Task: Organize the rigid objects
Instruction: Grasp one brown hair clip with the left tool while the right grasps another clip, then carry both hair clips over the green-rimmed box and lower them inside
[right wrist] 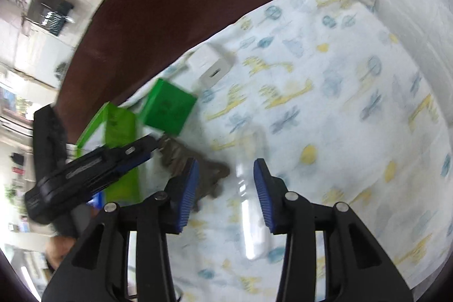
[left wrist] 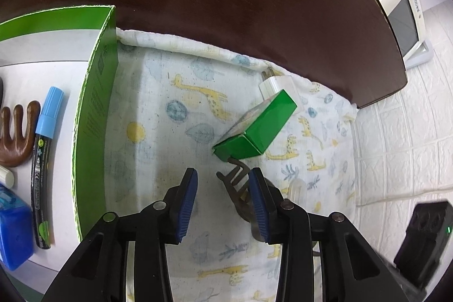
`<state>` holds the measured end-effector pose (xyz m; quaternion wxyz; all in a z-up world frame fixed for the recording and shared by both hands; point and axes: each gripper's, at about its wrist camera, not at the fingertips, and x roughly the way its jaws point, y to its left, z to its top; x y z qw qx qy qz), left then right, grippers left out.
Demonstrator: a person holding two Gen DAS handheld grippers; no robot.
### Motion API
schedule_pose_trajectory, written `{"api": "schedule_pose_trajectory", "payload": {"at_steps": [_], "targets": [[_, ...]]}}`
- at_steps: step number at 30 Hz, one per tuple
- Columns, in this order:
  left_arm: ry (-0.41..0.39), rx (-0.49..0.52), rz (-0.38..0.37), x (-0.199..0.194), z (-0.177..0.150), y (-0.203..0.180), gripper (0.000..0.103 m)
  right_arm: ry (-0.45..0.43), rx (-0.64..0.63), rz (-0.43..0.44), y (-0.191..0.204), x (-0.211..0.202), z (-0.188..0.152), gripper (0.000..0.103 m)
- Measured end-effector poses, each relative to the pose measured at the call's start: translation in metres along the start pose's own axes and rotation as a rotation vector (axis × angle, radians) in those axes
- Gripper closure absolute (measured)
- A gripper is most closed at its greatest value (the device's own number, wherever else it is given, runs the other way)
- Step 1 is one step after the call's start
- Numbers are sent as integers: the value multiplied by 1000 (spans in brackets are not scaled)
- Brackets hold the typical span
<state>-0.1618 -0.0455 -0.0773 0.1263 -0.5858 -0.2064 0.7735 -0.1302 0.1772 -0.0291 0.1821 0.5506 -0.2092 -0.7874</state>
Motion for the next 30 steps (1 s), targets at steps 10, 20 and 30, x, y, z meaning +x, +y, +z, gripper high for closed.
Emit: {"api": "schedule_pose_trajectory", "payload": {"at_steps": [10, 20, 30], "targets": [[21, 61, -19, 11, -2, -6, 66, 39, -71, -35, 19, 16, -10, 69], [42, 53, -81, 0, -15, 1, 66, -4, -102, 2, 18, 3, 6, 84], [-80, 92, -112, -59, -18, -1, 66, -71, -190, 33, 55, -23, 10, 83]]}}
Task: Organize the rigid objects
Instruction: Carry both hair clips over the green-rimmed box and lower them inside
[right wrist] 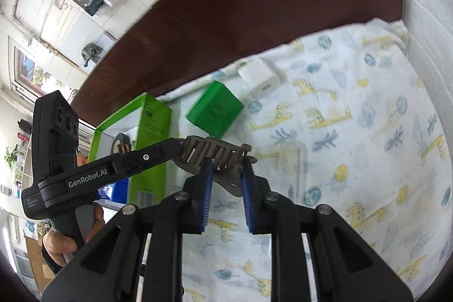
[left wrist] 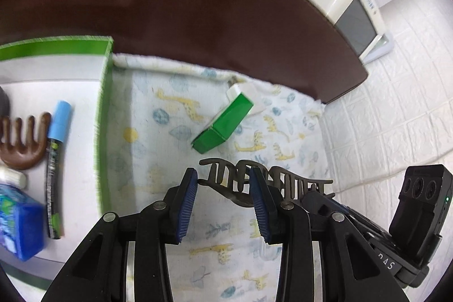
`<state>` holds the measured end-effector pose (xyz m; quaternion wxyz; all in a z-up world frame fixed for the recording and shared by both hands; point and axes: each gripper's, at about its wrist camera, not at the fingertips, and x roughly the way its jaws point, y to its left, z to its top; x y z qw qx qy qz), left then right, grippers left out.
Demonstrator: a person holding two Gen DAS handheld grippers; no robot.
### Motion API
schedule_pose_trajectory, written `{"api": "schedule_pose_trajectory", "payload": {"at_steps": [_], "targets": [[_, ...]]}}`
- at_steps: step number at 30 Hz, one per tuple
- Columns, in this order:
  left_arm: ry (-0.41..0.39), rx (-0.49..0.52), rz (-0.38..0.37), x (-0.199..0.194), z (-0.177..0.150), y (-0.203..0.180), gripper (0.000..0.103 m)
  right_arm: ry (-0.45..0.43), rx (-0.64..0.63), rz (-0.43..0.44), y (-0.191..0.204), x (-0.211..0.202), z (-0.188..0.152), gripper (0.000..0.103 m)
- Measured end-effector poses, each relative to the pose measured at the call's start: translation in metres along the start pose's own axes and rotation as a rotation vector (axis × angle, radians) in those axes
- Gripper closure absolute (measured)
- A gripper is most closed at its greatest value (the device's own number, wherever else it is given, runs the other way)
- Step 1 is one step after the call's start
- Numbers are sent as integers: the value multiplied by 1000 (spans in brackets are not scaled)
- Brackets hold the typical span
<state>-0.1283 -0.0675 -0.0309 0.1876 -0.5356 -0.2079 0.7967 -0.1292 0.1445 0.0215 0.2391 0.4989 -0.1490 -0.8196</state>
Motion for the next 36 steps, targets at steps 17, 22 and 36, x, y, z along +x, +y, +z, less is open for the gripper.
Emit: {"api": "schedule_pose_trajectory", "payload": {"at_steps": [17, 22, 36], "targets": [[-278, -111, 185, -141, -25, 118, 66, 97, -245, 226, 168, 60, -6, 81], [-279, -169, 201, -147, -33, 155, 66, 157, -275, 224, 200, 88, -18, 80], [-269, -215, 233, -144, -41, 186, 66, 188, -256, 146, 203, 112, -19, 79]]}}
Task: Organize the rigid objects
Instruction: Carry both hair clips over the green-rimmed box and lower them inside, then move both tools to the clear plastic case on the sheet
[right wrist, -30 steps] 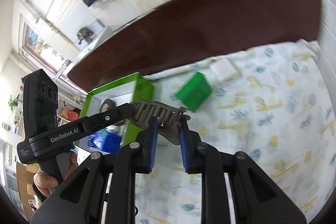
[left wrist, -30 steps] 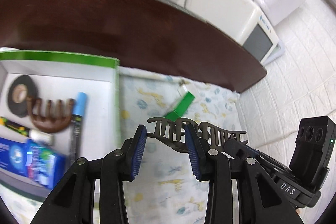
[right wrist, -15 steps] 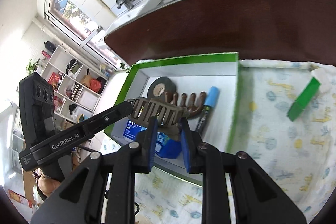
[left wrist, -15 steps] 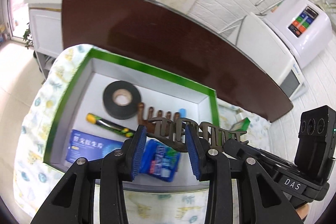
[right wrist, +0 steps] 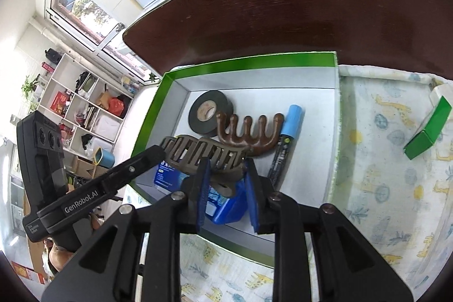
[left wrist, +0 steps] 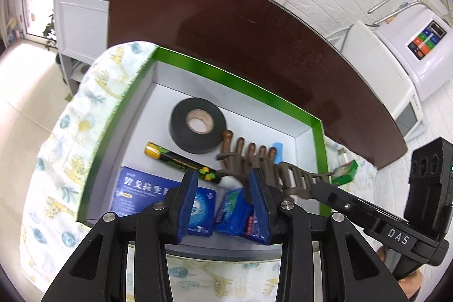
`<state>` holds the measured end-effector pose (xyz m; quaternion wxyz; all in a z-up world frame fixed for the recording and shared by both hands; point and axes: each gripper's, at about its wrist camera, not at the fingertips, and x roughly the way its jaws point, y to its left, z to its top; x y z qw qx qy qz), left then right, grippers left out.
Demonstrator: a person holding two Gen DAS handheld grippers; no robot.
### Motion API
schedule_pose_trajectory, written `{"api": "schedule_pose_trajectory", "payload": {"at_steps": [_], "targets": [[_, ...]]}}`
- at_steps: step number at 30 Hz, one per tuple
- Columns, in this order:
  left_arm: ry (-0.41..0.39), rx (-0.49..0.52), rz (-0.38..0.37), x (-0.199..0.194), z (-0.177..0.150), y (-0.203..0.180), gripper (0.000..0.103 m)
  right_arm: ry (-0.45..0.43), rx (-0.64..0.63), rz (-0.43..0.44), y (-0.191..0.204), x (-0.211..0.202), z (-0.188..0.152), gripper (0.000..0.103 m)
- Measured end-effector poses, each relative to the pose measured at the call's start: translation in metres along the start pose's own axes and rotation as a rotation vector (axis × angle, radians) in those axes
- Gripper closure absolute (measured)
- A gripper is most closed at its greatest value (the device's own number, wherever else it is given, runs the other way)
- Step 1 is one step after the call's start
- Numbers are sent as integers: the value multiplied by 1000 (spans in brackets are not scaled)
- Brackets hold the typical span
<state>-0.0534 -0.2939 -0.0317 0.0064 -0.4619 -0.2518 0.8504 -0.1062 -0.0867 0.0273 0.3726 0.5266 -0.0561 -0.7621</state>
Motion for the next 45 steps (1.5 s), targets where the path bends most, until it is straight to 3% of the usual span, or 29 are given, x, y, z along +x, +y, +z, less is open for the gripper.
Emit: {"api": "schedule_pose_trajectory", "payload": {"at_steps": [5, 12, 25, 30, 37, 41, 45], "targets": [[-16, -16, 0, -3, 2, -5, 64, -27, 32, -16, -17, -18, -3, 79], [-1, 74, -31, 4, -6, -54, 58, -98, 107, -70, -63, -57, -13, 78], [128, 279, -73, 53, -48, -178, 58, -193, 374, -210, -191, -134, -66, 73], [247, 366, -99, 88, -85, -225, 58, -171, 441, -239, -229, -142, -85, 72], [390, 460, -109, 117, -151, -266, 58, -146, 428, -234, -254, -141, -84, 72], [398, 530, -84, 115, -178, -278, 58, -111, 338, -215, -256, -125, -61, 71], [393, 599, -31, 116, -202, -286, 58, -12, 245, -178, -255, -92, -34, 70]]}}
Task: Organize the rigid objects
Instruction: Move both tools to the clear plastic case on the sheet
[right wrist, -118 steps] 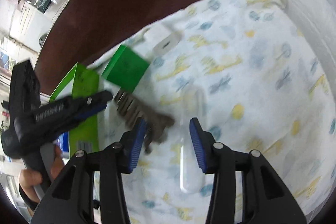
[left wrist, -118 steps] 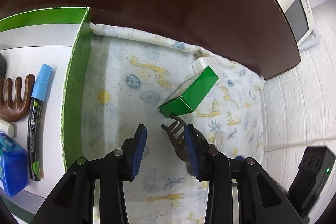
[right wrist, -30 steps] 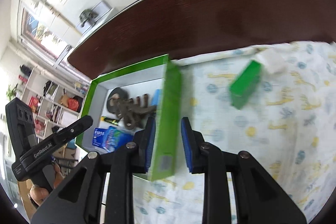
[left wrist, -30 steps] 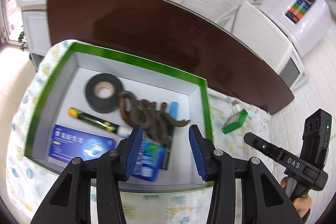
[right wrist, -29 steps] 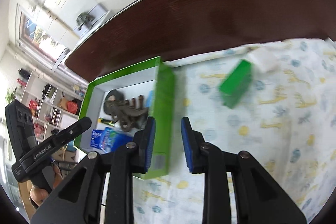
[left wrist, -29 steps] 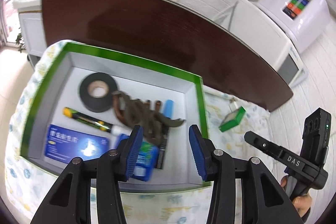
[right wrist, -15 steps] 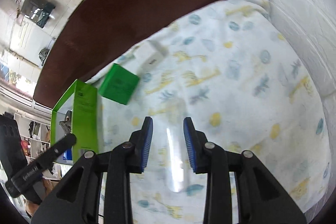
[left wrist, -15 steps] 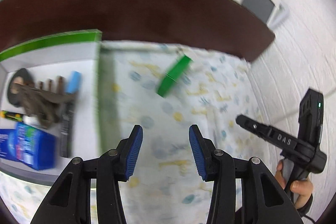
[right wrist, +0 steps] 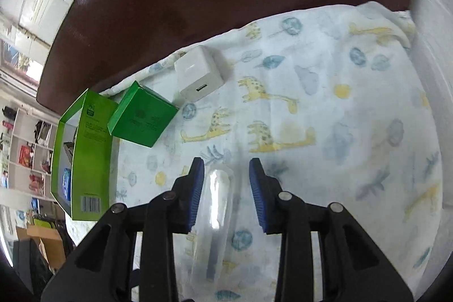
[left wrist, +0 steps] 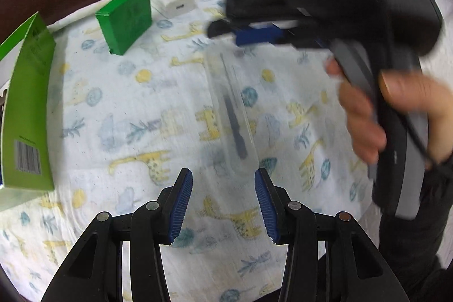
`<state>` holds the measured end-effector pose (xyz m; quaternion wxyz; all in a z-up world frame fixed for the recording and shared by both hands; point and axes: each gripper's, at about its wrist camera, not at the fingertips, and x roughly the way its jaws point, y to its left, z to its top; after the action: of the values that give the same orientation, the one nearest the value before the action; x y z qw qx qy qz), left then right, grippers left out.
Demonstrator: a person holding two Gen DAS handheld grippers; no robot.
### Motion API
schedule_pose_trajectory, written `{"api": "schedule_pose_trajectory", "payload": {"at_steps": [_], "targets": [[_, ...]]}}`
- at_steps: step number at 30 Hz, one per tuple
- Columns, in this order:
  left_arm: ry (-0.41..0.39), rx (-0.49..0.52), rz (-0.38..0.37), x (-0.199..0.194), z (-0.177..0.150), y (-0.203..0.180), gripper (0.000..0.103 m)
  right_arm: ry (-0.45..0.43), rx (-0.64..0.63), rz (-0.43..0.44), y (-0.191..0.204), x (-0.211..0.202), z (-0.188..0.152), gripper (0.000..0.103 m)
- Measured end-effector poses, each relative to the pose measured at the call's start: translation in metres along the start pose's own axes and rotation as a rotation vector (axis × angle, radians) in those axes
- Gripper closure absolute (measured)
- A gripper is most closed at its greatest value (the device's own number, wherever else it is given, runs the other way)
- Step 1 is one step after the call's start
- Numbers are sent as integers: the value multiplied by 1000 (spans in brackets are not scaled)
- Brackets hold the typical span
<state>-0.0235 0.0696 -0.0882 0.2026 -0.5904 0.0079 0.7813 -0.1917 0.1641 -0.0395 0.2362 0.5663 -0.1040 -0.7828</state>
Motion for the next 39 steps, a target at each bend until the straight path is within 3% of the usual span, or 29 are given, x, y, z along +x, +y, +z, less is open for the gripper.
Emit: {"api": "schedule_pose_trajectory", "payload": {"at_steps": [3, 5, 8, 12, 17, 24, 30, 34, 37, 39], "targets": [[8, -7, 58, 10, -2, -4, 58, 42, -34, 82, 9, 15, 9, 70], [-10, -3, 82, 10, -1, -8, 58, 45, -77, 86, 16, 19, 12, 70], [-1, -9, 107, 11, 1, -11, 58, 47, -120, 47, 18, 19, 11, 71], [-9, -26, 197, 10, 1, 0, 58, 82, -161, -72, 13, 15, 0, 73], [-22, -141, 138, -2, 5, 34, 58, 100, -201, -72, 6, 1, -23, 72], [-68, -264, 101, -18, 11, 69, 58, 135, -121, -22, -13, -15, -46, 70], [28, -347, 13, -14, 10, 76, 58, 101, -178, -54, -15, -21, -48, 70], [56, -395, -19, -10, 5, 80, 58, 135, -240, -27, -13, -14, -40, 70], [45, -416, -23, -10, 10, 83, 69, 147, -258, -28, -10, -11, -40, 70], [59, -410, -34, -6, 13, 81, 69, 153, -261, -23, -10, -12, -44, 70]]}}
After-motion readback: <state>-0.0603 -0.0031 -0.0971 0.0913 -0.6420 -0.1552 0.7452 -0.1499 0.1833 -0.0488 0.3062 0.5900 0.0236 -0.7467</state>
